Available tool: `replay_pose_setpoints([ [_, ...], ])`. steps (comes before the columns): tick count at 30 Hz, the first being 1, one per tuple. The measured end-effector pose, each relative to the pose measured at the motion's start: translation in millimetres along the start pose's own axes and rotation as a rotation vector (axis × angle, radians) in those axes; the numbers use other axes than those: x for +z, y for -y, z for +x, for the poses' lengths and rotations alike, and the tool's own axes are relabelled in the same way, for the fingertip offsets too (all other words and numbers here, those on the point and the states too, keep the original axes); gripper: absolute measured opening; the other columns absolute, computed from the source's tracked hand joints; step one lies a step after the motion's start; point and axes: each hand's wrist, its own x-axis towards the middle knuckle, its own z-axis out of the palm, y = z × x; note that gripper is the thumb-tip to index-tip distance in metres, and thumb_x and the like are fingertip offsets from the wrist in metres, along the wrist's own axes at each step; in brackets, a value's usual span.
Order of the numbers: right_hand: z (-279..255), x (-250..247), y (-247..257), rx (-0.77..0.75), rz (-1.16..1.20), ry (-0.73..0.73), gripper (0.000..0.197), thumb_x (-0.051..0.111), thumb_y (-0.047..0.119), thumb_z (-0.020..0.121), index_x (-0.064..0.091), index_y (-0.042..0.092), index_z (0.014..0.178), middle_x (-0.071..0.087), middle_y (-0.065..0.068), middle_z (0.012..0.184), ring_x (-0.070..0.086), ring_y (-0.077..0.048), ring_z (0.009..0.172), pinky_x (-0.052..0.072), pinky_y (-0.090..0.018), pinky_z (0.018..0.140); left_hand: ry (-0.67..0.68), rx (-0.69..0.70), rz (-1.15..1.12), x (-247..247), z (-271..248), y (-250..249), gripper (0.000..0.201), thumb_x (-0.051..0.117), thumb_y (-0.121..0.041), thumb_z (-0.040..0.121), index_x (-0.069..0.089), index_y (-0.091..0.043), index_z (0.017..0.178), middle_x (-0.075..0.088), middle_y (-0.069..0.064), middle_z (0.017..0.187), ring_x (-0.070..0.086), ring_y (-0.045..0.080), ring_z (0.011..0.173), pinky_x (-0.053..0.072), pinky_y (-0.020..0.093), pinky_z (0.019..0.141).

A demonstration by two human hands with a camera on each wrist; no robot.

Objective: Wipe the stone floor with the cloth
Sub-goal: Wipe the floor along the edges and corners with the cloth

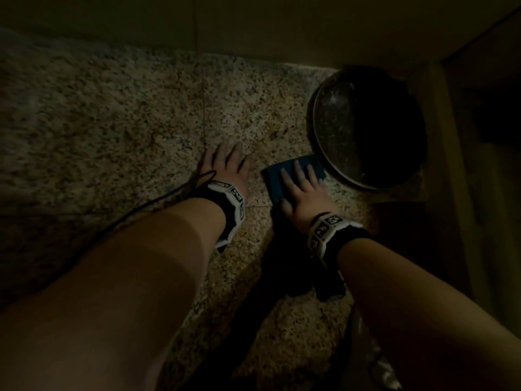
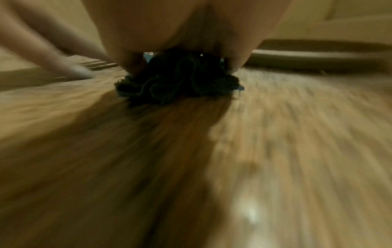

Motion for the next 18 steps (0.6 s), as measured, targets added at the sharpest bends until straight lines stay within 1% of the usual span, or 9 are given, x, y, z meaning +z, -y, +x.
replay_pose_setpoints([
  [2, 14.3, -15.1, -3.2, -0.027, -0.043, -0.001, 0.064, 0.029, 0.045, 0.101, -0.008, 0.032, 0.151, -0.023, 0.001, 0.157, -0.017, -0.024, 0.145, -0.002, -0.041, 0.117, -0.003, 0.012, -0.021, 2.7, 1.9, 3.4, 0.076, 0.029, -0.055, 0.097, -0.016, -0.023, 0.15, -0.028, 0.003, 0.155, -0.019, 0.032, 0.143, -0.004, 0.049, 0.117],
  [5, 34.3, -35.6, 0.3, -0.018, -0.046, 0.019, 0.064, 0.029, 0.043, 0.101, -0.01, 0.032, 0.151, -0.026, 0.001, 0.156, -0.019, -0.025, 0.145, -0.004, -0.041, 0.117, -0.001, 0.034, -0.012, 3.9, 4.8, 9.5, 0.078, 0.027, -0.06, 0.095, -0.017, -0.027, 0.15, -0.029, 0.0, 0.154, -0.019, 0.032, 0.143, -0.004, 0.048, 0.117],
  [8, 42.2, -40.1, 6.2, 0.004, -0.026, 0.004, 0.064, 0.028, 0.042, 0.101, -0.011, 0.031, 0.151, -0.028, 0.0, 0.155, -0.02, -0.026, 0.144, -0.006, -0.041, 0.117, 0.018, 0.033, -0.014, 3.9, 7.0, 13.4, 0.08, 0.027, -0.064, 0.094, -0.019, -0.029, 0.148, -0.032, 0.0, 0.153, -0.022, 0.031, 0.142, -0.006, 0.048, 0.117],
  [10, 39.9, -37.0, 9.5, 0.029, -0.027, -0.015, 0.063, 0.026, 0.041, 0.102, -0.012, 0.031, 0.151, -0.027, -0.001, 0.156, -0.02, -0.027, 0.144, -0.006, -0.041, 0.117, 0.016, 0.019, -0.049, 5.2, 6.3, 15.1, 0.082, 0.03, -0.064, 0.093, -0.02, -0.028, 0.148, -0.033, 0.001, 0.153, -0.022, 0.03, 0.143, -0.007, 0.047, 0.117],
  [12, 35.5, -34.6, 12.3, 0.041, -0.029, -0.02, 0.061, 0.025, 0.041, 0.102, -0.012, 0.031, 0.151, -0.025, -0.002, 0.156, -0.019, -0.028, 0.145, -0.004, -0.042, 0.117, -0.015, 0.009, -0.064, 8.7, 4.7, 17.9, 0.082, 0.031, -0.062, 0.094, -0.02, -0.027, 0.149, -0.031, 0.001, 0.153, -0.021, 0.029, 0.143, -0.006, 0.046, 0.117],
  [15, 22.1, -26.7, 17.9, 0.055, 0.018, -0.002, 0.062, 0.027, 0.04, 0.102, -0.01, 0.032, 0.151, -0.025, -0.001, 0.156, -0.018, -0.028, 0.145, -0.001, -0.044, 0.117, -0.054, 0.019, -0.075, 15.1, -0.5, 23.7, 0.079, 0.028, -0.062, 0.094, -0.018, -0.027, 0.149, -0.029, 0.001, 0.154, -0.018, 0.028, 0.144, -0.004, 0.046, 0.118],
  [18, 1.6, -7.4, 26.2, 0.083, 0.07, -0.007, 0.062, 0.027, 0.041, 0.102, -0.01, 0.033, 0.151, -0.025, 0.001, 0.156, -0.019, -0.027, 0.145, 0.0, -0.042, 0.118, -0.056, 0.029, -0.061, 18.5, -4.8, 30.2, 0.081, 0.024, -0.066, 0.092, -0.019, -0.028, 0.149, -0.027, 0.001, 0.155, -0.018, 0.029, 0.144, -0.002, 0.045, 0.118],
])
